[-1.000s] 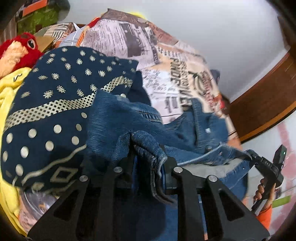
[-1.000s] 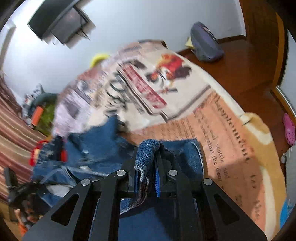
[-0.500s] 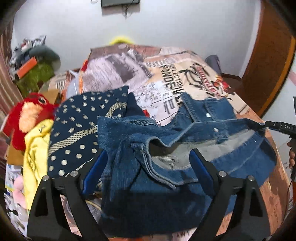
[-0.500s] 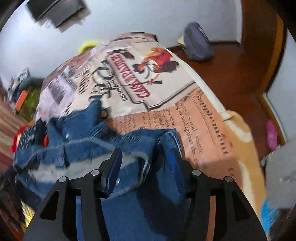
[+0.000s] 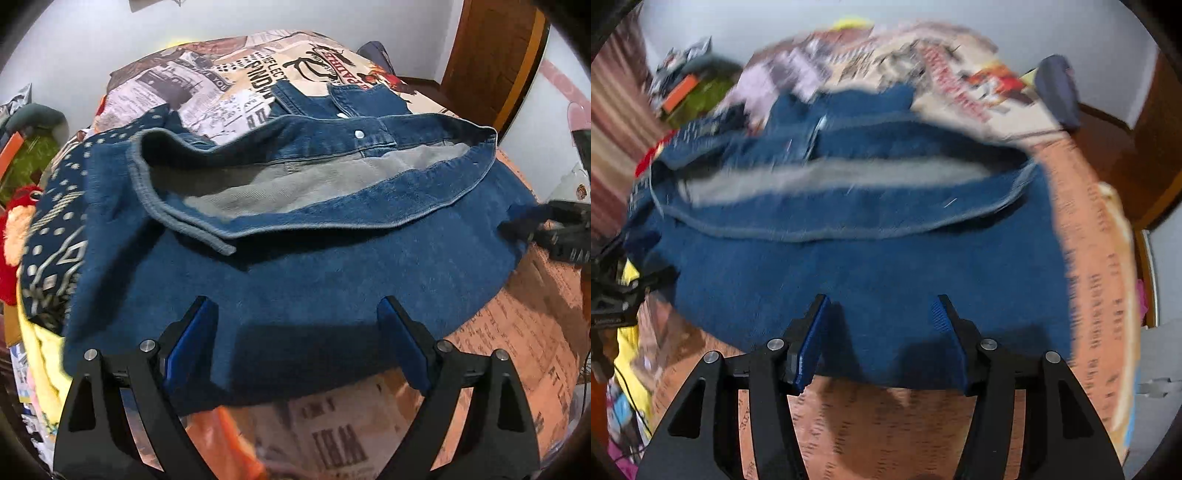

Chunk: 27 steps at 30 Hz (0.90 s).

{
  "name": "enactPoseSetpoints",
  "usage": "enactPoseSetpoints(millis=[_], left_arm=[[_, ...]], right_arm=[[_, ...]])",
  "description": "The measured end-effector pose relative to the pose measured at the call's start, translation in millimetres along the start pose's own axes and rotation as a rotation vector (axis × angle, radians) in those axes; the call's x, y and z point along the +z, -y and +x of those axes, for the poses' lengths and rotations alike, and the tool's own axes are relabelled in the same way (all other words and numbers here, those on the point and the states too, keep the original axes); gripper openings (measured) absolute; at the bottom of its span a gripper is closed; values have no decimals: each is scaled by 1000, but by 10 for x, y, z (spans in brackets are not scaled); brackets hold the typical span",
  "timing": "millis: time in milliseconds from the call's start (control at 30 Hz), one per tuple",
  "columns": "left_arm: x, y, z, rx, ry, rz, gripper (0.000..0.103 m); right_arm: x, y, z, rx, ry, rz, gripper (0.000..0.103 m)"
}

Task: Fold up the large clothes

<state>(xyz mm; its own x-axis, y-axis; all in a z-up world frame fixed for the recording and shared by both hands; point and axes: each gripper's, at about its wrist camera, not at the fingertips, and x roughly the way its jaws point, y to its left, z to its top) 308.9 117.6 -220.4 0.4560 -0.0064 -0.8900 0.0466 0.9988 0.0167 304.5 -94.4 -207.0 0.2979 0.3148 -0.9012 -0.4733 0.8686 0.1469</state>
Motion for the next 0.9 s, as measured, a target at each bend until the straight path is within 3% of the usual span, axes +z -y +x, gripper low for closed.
enactPoseSetpoints(millis=[67,233,433,567,633,733,900], left_arm=[[53,28,102,3,12,32,91],[351,30,317,51,16,75,91],[914,-223,408,49,37,-29,91],[1209,-504,331,24,94,-175,90],[1301,-618,290,45,120,-227,90],[1302,-695,241,7,125,-283,90],[1150,-505,102,62,145,-187,90]], right_arm=[[61,-92,52,-25,22,-47,70],[391,-140,278,4,-4,-62,71],[956,-113,465,-53,12,-31,71],[1260,25,315,-70,120,87,71],[1325,34,231,-67,161,118,71],[1313,-20,89,-29,190,126,71],[1176,-209,-31,-24,194,50,71]])
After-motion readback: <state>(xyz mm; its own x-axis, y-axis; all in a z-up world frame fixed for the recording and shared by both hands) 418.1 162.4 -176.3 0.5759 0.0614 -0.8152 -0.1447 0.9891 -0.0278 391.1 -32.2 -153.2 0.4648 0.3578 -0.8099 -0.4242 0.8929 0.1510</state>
